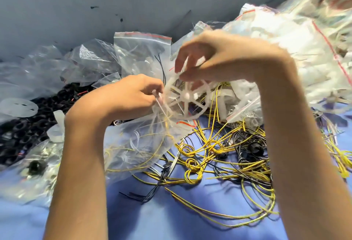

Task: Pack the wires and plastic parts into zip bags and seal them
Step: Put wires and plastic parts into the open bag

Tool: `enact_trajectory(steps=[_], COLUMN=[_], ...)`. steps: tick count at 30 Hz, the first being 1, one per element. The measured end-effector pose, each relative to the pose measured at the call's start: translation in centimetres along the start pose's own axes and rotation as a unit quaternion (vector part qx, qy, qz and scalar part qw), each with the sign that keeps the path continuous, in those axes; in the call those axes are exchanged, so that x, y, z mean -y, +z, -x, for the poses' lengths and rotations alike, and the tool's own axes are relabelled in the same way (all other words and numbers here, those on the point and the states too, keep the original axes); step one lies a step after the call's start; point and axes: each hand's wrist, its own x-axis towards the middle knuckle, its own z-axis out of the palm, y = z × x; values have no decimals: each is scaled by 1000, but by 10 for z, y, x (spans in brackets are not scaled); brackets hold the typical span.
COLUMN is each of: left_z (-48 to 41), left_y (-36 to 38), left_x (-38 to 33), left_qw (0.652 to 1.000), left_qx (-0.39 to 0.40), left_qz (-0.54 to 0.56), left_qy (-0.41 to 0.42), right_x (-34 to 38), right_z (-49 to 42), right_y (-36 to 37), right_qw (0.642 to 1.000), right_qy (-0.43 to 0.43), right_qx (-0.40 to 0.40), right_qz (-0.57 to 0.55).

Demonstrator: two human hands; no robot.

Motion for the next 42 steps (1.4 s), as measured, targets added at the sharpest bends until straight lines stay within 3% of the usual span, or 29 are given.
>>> enact_trajectory(steps=[3,8,13,18,20,24,28,34,39,42], left_z=[0,3,-3,-9,-8,-4,-3,-5,-2,0], left_y=[-2,-6,-3,1,-1,-3,-3,-4,-6,-9], left_x=[7,12,5,-2,-2,-1,0,4,2,2], left_qw=[1000,997,996,985,981,980,983,981,972,963], left_qx=[-1,33,-59,-139,-160,-161,-150,-168,-214,-246], left_qz=[-7,69,50,30,31,53,44,47,58,59], left_qy=[-13,-9,37,94,107,100,95,82,84,90], right_x=[-11,-25,-25,-15,-15,-13,-11,-14,-15,-19], right_z=[-18,-26,-29,-39,-38,-31,-31,-30,-32,-32], right_y=[24,34,38,47,46,45,45,46,48,46], right_qw=[1000,997,996,988,993,990,992,988,988,993], right_qy=[7,56,59,41,18,-53,-57,-28,-31,-33], right_qx=[-17,-38,-23,-108,-65,99,89,148,153,111], right_qz=[17,-44,-62,-98,-98,-82,-61,28,17,-20])
